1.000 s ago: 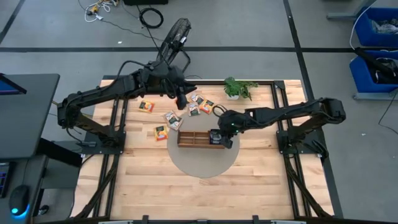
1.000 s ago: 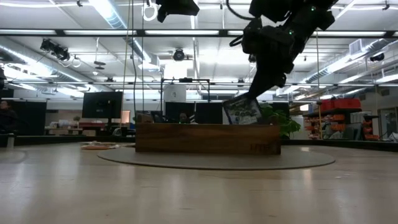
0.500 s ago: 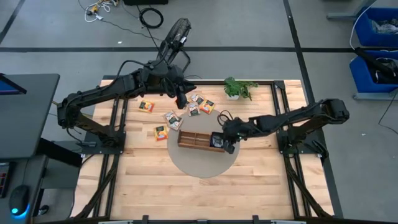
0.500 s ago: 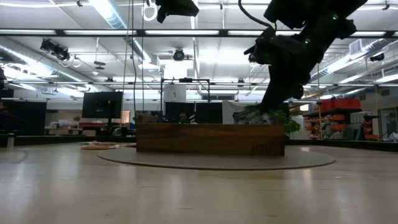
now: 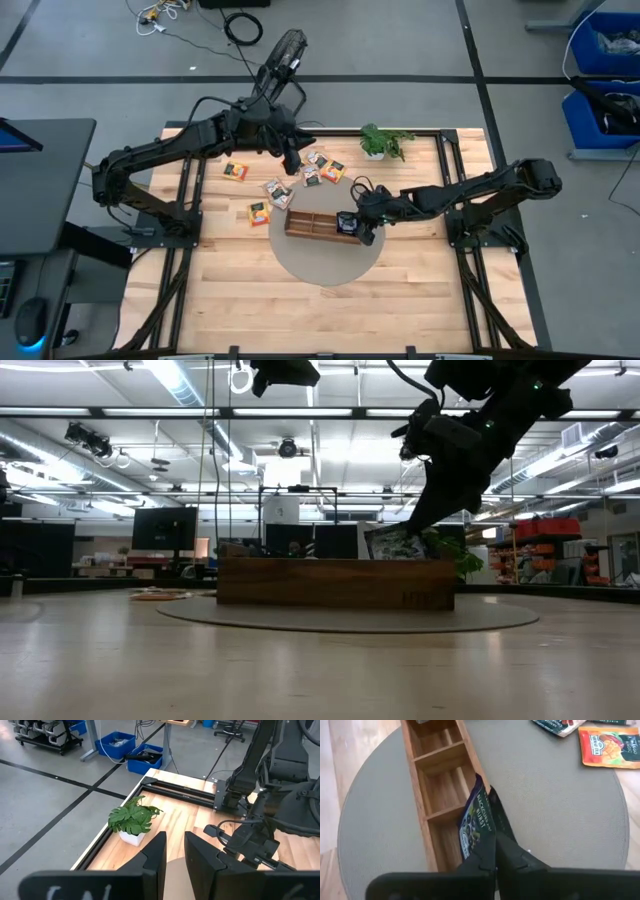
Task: Pick & Place Tea
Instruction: Put the blue tea bag into the right section of the wooden organizer, then put the yellow tea bag into the middle section of the wooden organizer
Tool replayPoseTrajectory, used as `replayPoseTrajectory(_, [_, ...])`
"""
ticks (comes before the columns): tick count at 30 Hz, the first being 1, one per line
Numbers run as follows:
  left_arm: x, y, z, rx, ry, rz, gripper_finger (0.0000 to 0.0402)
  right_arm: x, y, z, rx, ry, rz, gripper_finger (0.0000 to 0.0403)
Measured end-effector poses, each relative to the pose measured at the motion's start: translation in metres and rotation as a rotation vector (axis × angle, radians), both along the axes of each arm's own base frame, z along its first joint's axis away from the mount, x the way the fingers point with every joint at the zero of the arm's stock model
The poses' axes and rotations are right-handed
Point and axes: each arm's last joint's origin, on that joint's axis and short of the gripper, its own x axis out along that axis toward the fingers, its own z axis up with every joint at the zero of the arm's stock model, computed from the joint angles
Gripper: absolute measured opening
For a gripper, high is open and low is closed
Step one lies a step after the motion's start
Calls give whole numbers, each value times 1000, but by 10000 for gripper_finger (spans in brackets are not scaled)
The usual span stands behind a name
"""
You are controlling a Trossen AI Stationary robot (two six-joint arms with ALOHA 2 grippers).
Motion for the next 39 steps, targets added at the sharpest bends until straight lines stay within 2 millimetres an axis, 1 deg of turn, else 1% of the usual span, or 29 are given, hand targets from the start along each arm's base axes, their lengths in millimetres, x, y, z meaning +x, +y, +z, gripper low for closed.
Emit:
replayPoseTrajectory(2, [0,0,0,0,0,0,73,0,0,0,-4,6,5,4])
replayPoseTrajectory(5, [0,0,0,0,0,0,73,-3,0,-2,-6,38,6,20])
replayPoseTrajectory(9, [0,0,0,0,0,0,73,-4,0,-4,7,64,21,54])
replayPoseTrajectory(14, [0,0,0,0,0,0,73,-6,1,2,17,43,34,101])
replayPoseTrajectory(19, [0,0,-1,4,10,13,73,-14,0,19,9,-19,42,137])
replayPoseTrajectory(22, [-5,4,-7,-6,85,60,73,-22,-2,34,5,-77,26,147])
replayPoseTrajectory(24, [-12,11,-15,-42,177,123,73,-30,-3,44,3,-112,3,150])
replayPoseTrajectory(27, [-30,26,-30,-174,304,297,77,-41,-4,58,-12,-159,-24,151])
replayPoseTrajectory(29, [-40,35,-41,-254,375,378,89,-47,-5,65,-17,-192,-33,151])
replayPoseTrajectory(32, [-57,45,-55,-343,498,467,126,-53,-8,73,-16,-227,-46,151])
replayPoseTrajectory(39, [-89,71,-98,-561,584,737,248,-55,-13,77,-20,-252,-64,151])
